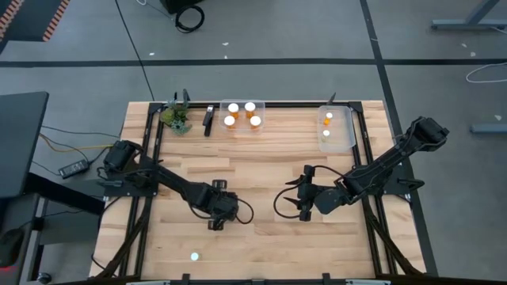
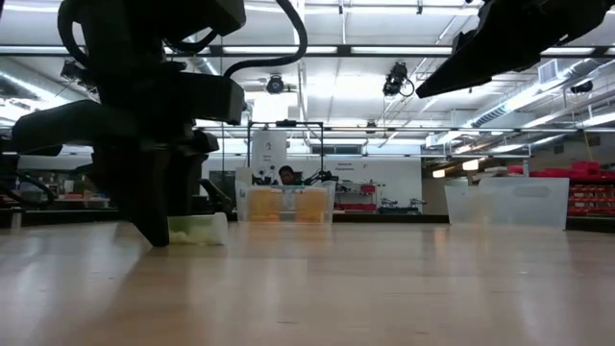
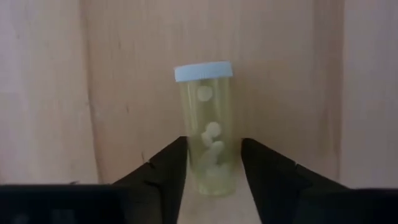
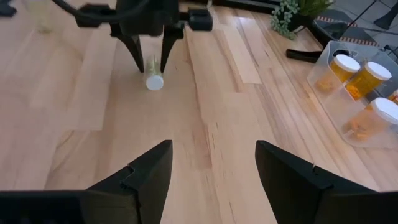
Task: Pick and place medicine bottles into bin by pill shape (circle, oval)
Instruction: Put the top small yellow pill bottle into the right transparent bin
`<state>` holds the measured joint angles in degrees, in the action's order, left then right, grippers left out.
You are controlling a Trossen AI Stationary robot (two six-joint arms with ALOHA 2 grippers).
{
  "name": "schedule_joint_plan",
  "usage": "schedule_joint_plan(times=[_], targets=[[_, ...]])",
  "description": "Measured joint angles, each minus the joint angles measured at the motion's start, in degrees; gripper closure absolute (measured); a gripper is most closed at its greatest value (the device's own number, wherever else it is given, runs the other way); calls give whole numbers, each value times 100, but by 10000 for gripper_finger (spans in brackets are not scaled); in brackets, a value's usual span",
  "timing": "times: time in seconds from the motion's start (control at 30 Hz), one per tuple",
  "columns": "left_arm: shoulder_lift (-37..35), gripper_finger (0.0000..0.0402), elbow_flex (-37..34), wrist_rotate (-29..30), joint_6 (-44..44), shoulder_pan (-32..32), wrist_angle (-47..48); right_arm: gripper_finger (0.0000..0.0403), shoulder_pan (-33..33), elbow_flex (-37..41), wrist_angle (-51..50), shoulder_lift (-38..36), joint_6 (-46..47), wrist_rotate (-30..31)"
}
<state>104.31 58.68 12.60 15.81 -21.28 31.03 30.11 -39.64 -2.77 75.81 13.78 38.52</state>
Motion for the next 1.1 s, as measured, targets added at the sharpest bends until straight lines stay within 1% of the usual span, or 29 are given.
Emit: schedule_joint_plan(times=[0.07, 0.2, 0.33, 0.4, 0.5, 0.6, 0.67, 0.73, 0.87, 1.1], targets=[[-51, 254, -2, -15, -17, 0, -21, 167, 0, 0, 126, 0, -22, -9], [-179, 290, -39, 41, -70, 1, -134, 167, 2, 0, 445, 0, -159, -229], [-267, 308, -26, 113, -200, 17, -470, 167, 2, 0, 659, 0, -204, -363], [-264, 307, -28, 138, -323, 11, -582, 167, 1, 0, 699, 0, -223, -366], [-264, 293, -26, 281, -501, 6, -994, 167, 0, 0, 727, 0, -197, -471], [-264, 283, -25, 539, -875, 16, -1604, 167, 2, 0, 862, 2, -167, -788], [-249, 280, -23, 696, -1206, 43, -2094, 167, 2, 0, 957, 38, -160, -898], [-216, 282, -20, 839, -1475, 94, -2554, 167, 5, 0, 974, 43, -162, -887], [-221, 289, -20, 910, -1871, 293, -3259, 167, 19, 2, 963, 92, -303, -531], [-132, 288, -15, 873, -2313, 549, -4148, 166, 8, -250, 817, 124, -452, -464]])
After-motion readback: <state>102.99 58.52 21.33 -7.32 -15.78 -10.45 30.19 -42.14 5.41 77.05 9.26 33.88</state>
